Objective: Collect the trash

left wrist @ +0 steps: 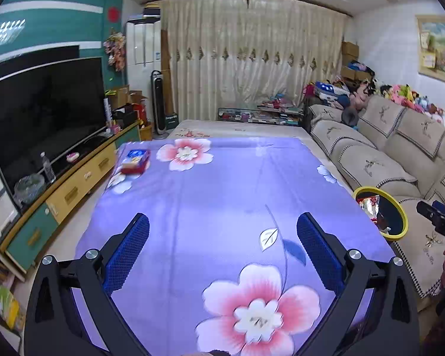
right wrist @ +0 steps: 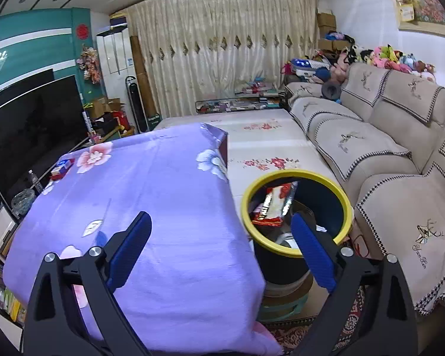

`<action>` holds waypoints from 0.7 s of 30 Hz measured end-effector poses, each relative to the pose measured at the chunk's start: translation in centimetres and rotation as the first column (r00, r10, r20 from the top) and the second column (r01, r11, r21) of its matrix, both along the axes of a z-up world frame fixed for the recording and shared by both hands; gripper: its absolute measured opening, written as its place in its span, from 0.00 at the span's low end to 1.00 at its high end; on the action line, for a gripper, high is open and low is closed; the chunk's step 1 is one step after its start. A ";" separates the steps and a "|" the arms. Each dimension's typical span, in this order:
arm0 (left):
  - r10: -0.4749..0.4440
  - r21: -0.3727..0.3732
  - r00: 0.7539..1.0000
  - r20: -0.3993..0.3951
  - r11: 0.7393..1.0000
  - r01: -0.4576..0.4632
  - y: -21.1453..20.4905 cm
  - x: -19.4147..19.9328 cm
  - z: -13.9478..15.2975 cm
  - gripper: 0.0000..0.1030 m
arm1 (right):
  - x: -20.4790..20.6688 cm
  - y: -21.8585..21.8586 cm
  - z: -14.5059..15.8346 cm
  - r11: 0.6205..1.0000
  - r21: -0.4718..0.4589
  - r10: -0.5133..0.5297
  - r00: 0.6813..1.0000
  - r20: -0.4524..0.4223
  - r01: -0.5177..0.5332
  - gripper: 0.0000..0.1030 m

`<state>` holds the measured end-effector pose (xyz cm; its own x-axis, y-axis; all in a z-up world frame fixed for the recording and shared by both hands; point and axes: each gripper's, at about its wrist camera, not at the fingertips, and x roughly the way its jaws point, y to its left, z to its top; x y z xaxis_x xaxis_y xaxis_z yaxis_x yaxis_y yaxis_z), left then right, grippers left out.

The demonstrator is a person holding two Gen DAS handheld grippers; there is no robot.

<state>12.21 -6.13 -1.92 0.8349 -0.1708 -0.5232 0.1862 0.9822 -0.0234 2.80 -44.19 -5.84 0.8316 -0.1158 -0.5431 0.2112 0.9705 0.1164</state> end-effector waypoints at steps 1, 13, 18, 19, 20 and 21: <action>0.007 -0.007 1.000 -0.001 1.000 -0.007 0.7 -0.4 -0.1 0.95 | 0.0 0.5 0.2 1.000 -0.005 0.005 1.000 0.003 -0.005 0.88; 0.050 -0.016 0.999 0.010 0.999 -0.050 1.6 -2.4 -0.5 0.95 | -1.0 2.2 -0.1 1.000 -0.022 0.018 1.000 -0.009 -0.018 0.89; 0.034 -0.015 0.999 -0.004 0.999 -0.034 1.0 -2.1 -0.7 0.95 | -0.9 2.0 0.1 1.000 -0.019 0.010 1.000 -0.001 -0.010 0.89; 0.034 -0.016 0.999 -0.004 0.999 -0.034 1.0 -2.1 -0.8 0.95 | -0.9 2.0 0.0 1.000 -0.018 0.010 1.000 -0.002 -0.010 0.89; 0.033 -0.015 0.999 -0.004 0.999 -0.033 1.0 -2.1 -0.8 0.95 | -0.9 2.0 0.0 1.000 -0.019 0.010 1.000 -0.002 -0.010 0.89; 0.032 -0.014 0.999 -0.003 0.999 -0.032 0.9 -2.1 -0.8 0.95 | -0.9 2.0 0.0 1.000 -0.019 0.009 1.000 -0.002 -0.009 0.89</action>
<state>10.13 -5.19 -2.73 0.8386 -0.1508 -0.5235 0.1542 0.9873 -0.0374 1.89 -42.19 -5.83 0.8316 -0.1190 -0.5425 0.2030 0.9743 0.0974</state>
